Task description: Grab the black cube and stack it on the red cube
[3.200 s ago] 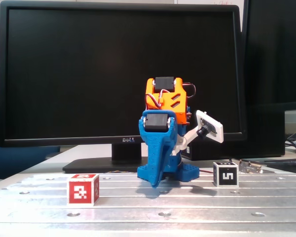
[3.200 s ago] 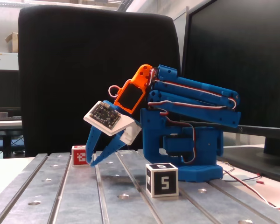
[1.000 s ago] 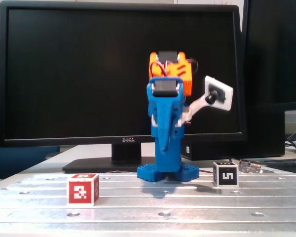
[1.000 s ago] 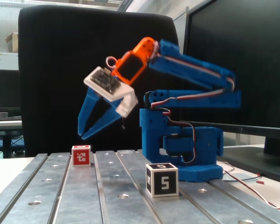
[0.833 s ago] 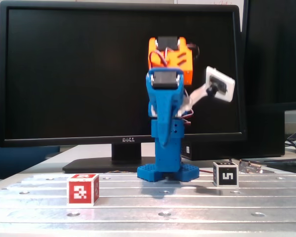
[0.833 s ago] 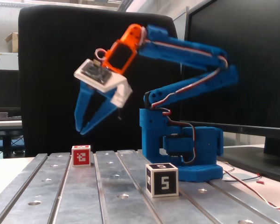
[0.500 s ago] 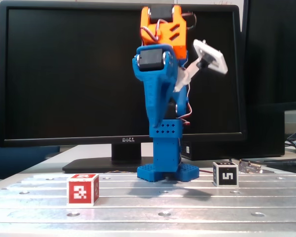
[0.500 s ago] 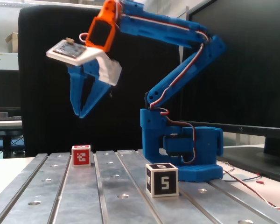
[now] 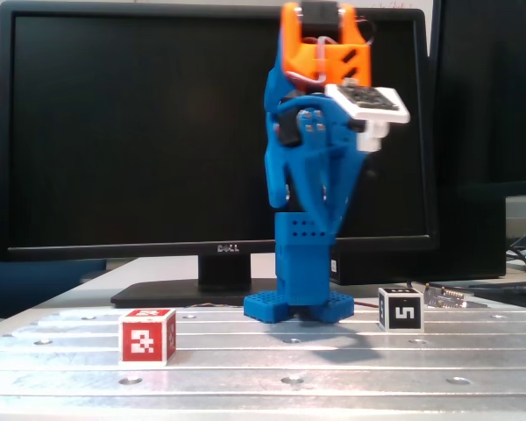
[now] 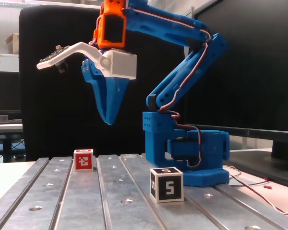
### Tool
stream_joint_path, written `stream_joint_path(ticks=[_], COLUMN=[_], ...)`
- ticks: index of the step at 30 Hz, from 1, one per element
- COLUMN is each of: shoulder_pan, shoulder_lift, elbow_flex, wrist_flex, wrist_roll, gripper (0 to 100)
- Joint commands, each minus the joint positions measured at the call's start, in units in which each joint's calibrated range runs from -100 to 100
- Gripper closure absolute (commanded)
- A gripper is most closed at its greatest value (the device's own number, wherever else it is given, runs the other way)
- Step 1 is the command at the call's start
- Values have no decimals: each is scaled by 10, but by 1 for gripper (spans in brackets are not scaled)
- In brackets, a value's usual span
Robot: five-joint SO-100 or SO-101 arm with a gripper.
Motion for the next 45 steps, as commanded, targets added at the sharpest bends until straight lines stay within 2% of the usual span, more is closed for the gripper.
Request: stream_joint_path(ticks=[1, 8, 13, 28, 34, 45], shoulder_pan=[-66, -169, -218, -360, -421, -452], shoulder_lift=[-5, -6, -6, 1, -7, -7], elbow_flex=[5, 57, 72, 80, 147, 170], wrist_flex=[4, -2, 4, -10, -72, -78], wrist_roll=[-74, -211, -289, -417, -458, -485], gripper=[100, 100, 100, 100, 100, 100])
